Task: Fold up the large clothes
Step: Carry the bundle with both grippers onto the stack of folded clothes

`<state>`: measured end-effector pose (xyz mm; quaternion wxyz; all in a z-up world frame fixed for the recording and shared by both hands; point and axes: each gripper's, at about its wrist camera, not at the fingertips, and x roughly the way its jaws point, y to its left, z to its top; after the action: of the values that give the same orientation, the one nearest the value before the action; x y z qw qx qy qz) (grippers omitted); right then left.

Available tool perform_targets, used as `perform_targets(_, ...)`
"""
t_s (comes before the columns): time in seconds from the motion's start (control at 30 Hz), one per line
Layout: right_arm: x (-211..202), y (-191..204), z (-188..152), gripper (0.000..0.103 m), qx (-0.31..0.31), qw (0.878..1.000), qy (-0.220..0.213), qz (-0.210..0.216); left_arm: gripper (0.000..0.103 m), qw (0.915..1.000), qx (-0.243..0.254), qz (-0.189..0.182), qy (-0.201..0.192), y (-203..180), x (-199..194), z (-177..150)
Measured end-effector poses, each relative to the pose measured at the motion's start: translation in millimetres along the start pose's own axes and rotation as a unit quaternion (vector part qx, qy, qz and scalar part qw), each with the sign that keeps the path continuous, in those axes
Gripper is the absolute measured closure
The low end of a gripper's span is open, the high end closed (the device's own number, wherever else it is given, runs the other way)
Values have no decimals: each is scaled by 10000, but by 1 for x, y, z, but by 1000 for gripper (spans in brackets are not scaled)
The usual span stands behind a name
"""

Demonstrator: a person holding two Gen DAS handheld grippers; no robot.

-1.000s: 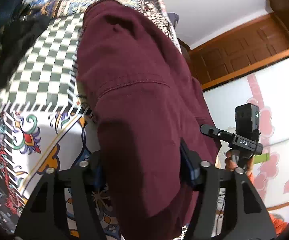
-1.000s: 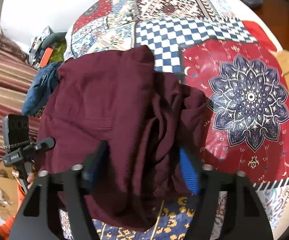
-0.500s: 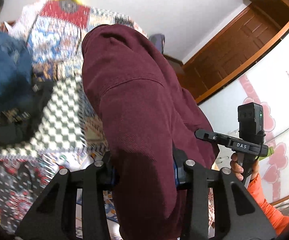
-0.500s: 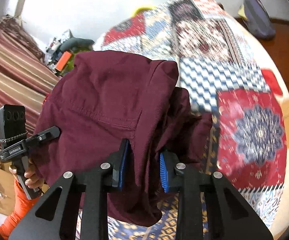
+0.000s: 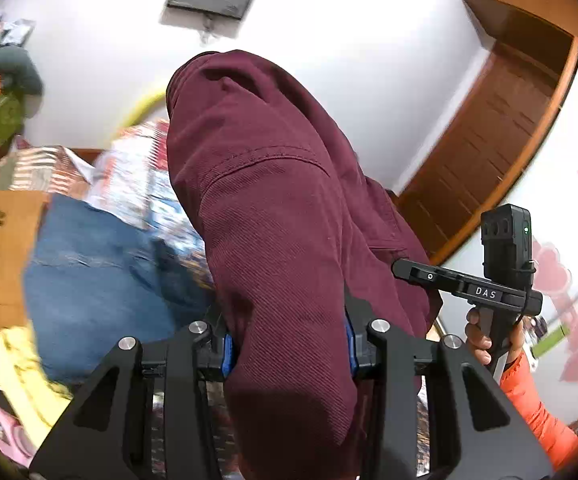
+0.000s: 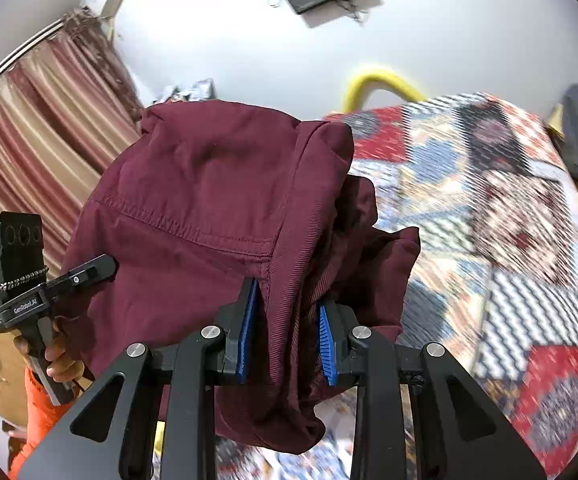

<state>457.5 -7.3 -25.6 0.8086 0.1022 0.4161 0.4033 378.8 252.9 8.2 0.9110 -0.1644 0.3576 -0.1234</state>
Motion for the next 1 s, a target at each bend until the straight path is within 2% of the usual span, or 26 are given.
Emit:
perform_targets(0.23, 97, 35, 32, 78, -47, 9993, 287, 218, 63, 9981, -465, 414, -21, 100, -5, 15)
perform_targets(0.4, 191, 31, 31, 78, 190, 9963, 829, 151, 63, 9909, -1120, 652, 363, 191, 29, -1)
perform_targets(0.47, 217, 29, 29, 76, 209, 9958, 896, 37, 60, 9878, -1406, 533, 397, 225, 41, -13)
perform_targets(0.53, 228, 29, 30, 73, 198, 9960, 874, 27, 56, 9876, -1537, 236, 193, 246, 41, -22)
perform_targets(0.6, 233, 28, 34, 70, 243, 9961, 840, 65, 53, 9897, -1414, 219, 54, 251, 37, -31)
perform_targets(0.73, 231, 40, 39, 59, 33, 9957, 915, -155, 47, 9914, -1225, 447, 86, 242, 35, -33)
perform_targets(0.9, 198, 64, 48, 55, -517, 9933, 694, -766, 43, 9904, -761, 1126, 253, 206, 27, -19)
perform_targets(0.97, 187, 70, 49, 45, -664, 9933, 486, -811, 43, 9877, -679, 1382, 266, 195, 26, -17)
perform_targets(1.0, 180, 75, 48, 43, -731, 9932, 355, -831, 43, 9860, -619, 1527, 242, 189, 25, -17)
